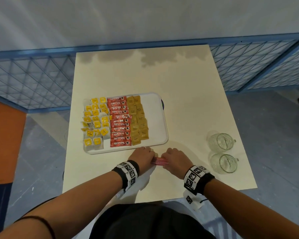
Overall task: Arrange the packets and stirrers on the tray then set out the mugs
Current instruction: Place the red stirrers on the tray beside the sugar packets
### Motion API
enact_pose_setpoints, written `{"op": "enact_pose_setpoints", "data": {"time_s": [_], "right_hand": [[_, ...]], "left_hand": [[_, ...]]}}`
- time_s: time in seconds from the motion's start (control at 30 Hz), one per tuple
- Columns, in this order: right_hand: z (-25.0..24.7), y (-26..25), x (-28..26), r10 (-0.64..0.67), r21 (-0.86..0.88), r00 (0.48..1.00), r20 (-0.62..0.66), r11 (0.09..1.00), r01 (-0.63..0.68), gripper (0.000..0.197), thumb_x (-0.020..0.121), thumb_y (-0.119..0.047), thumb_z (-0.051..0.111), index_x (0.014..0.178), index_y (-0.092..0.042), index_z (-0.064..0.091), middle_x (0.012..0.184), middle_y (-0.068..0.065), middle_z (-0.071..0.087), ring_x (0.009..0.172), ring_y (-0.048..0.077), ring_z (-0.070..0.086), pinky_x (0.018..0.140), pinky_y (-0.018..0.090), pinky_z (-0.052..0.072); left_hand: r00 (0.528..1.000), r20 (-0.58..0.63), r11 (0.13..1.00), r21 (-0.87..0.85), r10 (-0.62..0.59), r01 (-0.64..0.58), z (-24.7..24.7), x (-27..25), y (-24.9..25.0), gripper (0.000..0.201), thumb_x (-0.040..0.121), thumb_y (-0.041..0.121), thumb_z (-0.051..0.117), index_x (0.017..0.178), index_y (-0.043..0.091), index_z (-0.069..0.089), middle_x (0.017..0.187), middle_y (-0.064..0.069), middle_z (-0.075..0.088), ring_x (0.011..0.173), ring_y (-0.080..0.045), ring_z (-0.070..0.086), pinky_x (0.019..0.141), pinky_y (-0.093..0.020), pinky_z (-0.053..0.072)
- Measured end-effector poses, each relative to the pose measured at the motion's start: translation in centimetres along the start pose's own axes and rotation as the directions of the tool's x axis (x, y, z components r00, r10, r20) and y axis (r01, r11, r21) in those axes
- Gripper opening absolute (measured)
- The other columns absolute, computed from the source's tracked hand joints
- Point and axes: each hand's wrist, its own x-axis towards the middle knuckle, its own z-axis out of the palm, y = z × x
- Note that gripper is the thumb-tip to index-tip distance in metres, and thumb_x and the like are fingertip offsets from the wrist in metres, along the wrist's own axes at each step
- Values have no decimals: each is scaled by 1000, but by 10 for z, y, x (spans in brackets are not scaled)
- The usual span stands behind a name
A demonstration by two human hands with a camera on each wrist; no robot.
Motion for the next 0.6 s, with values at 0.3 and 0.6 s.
{"op": "enact_pose_setpoints", "data": {"time_s": [0.3, 0.6], "right_hand": [[-6, -10, 21, -35, -50, 999, 24, 998, 36, 25, 101, -37, 50, 105, -24, 71, 95, 3, 61, 87, 28, 58, 73, 41, 45], [-14, -22, 30, -42, -34, 999, -15, 999, 41, 23, 102, -30, 47, 105, -16, 65, 98, 6, 64, 87, 30, 60, 74, 42, 45]], "left_hand": [[991, 78, 991, -74, -108, 114, -16, -9, -12, 23, 98, 38, 54, 99, 18, 67, 98, -7, 65, 91, -28, 61, 80, -37, 50], [983, 64, 981, -79, -174, 179, -18, -12, -20, 26, 99, 37, 51, 105, 18, 68, 95, -5, 66, 85, -25, 64, 77, -35, 51]]}}
